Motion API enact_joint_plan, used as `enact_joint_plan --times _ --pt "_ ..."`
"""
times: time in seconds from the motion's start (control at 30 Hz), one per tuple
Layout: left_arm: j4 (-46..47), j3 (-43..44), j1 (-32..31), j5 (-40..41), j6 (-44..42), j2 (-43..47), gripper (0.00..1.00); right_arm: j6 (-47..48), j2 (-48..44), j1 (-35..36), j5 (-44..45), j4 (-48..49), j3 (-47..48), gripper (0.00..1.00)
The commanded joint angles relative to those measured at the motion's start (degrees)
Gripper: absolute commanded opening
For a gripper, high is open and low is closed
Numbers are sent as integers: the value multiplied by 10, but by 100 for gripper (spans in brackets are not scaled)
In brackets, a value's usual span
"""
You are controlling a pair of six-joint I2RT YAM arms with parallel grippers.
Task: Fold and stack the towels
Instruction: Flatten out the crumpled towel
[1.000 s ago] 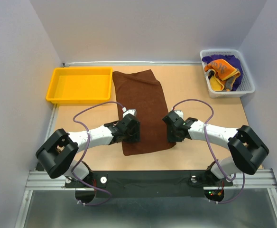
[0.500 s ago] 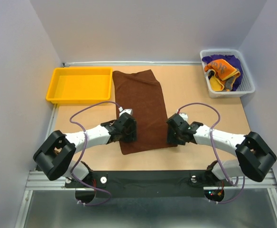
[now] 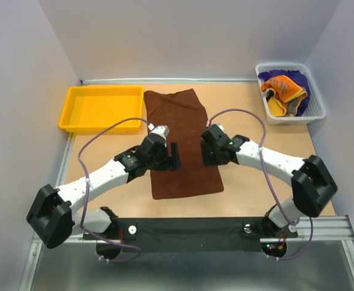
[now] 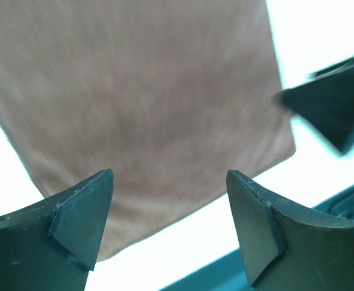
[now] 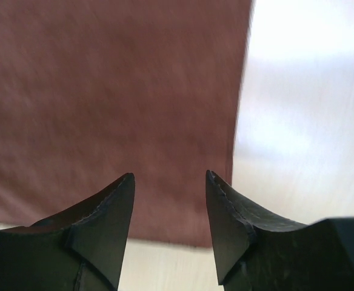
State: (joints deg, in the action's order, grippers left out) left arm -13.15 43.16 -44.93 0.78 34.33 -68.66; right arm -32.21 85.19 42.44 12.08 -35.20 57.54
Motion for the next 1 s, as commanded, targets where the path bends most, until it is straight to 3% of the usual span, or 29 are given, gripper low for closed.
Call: enact_joint_plan --times 0.0,0.1,0.27,0.43,0.67,0.97 --pt "1 44 73 26 -38 2 87 123 86 -9 45 71 69 55" --pt "31 53 112 28 -52 -36 86 162 144 -20 40 115 102 54" --pt "74 88 121 27 -71 -116 85 179 226 -35 22 159 137 53" --pt "89 121 122 34 -80 -195 84 178 242 -49 15 174 117 53" --pt "89 80 107 -51 -59 -259 83 124 173 -52 15 169 0 53" --pt "81 -10 21 -82 4 -218 83 35 45 -51 -44 75 -136 58"
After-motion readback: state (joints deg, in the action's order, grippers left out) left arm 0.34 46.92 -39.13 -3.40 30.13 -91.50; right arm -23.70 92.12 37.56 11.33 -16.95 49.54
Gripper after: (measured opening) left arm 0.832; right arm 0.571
